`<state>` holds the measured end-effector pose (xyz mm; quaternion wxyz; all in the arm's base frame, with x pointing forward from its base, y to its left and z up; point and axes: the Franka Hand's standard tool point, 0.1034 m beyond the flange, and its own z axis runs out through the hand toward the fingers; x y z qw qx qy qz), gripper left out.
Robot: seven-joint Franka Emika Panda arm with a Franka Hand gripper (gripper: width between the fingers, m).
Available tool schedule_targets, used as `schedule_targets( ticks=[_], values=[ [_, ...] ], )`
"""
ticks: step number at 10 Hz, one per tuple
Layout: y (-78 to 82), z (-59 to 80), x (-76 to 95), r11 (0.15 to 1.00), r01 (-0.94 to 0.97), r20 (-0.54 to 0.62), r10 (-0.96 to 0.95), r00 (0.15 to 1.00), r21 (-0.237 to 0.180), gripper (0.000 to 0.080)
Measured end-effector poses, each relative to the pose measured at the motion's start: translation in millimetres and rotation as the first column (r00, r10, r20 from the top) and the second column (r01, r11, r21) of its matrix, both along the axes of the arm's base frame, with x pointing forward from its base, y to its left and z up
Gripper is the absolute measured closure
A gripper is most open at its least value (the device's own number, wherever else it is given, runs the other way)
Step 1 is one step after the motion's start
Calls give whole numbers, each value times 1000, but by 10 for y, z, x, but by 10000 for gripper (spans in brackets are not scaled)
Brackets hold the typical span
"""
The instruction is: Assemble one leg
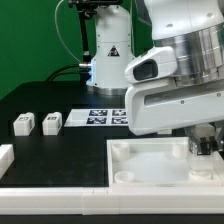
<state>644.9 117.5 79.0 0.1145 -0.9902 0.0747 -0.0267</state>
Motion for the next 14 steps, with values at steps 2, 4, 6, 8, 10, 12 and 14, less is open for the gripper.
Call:
schedule_targets(
  ticks=[2, 4, 6, 8, 10, 12, 14],
  values=[
    [-8, 115, -3, 1000, -5, -4, 5, 1000, -1, 398],
    [12, 156, -43, 1000, -4, -12, 4, 1000, 0, 263],
    [-60, 29, -189, 1000, 4, -13, -4, 1000, -11, 156],
    [-127, -64, -259, 1000, 8, -25, -9, 1000, -15, 151],
    [-120, -76, -266, 1000, 23, -30, -23, 999, -14, 150],
    [-116, -79, -267, 999, 48, -36, -48, 998, -13, 230],
    [-98, -78, -269, 983, 182, -66, -182, 981, -6, 511]
  ],
)
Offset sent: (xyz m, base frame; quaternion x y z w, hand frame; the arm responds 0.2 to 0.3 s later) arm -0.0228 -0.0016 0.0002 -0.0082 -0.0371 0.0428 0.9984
